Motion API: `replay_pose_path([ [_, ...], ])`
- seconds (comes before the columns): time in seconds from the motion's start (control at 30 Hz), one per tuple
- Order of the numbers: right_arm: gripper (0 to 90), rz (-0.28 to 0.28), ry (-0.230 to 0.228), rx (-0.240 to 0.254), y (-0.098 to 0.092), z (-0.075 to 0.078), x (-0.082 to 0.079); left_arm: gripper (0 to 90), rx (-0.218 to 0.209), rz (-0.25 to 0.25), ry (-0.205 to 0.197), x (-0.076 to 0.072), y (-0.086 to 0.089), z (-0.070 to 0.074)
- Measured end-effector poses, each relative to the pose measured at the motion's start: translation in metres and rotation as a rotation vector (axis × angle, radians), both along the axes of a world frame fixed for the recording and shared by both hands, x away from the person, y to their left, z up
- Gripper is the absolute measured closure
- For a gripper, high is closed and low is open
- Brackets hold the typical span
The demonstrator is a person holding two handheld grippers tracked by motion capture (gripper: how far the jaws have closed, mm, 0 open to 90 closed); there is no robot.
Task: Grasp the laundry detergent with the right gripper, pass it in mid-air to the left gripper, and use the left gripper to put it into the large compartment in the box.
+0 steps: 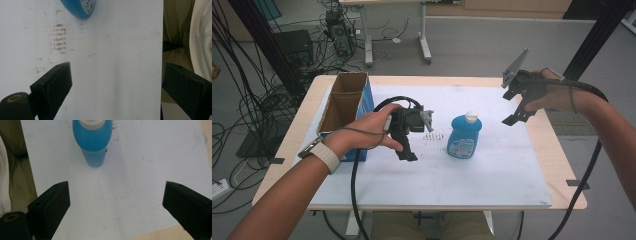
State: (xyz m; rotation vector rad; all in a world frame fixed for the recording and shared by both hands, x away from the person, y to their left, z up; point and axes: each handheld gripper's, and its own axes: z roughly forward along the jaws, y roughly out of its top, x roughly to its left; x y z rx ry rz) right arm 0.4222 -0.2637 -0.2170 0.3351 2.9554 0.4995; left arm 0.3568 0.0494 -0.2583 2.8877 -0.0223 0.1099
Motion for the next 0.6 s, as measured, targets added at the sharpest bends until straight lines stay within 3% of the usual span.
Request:
replay_pose_path([
  [0.6,7.5,0.005,-0.002,0.002,-0.0008,0.0032,-0.0008,8.8,-0.013,0.03,0.008,0.0007,0.004,0.0034],
])
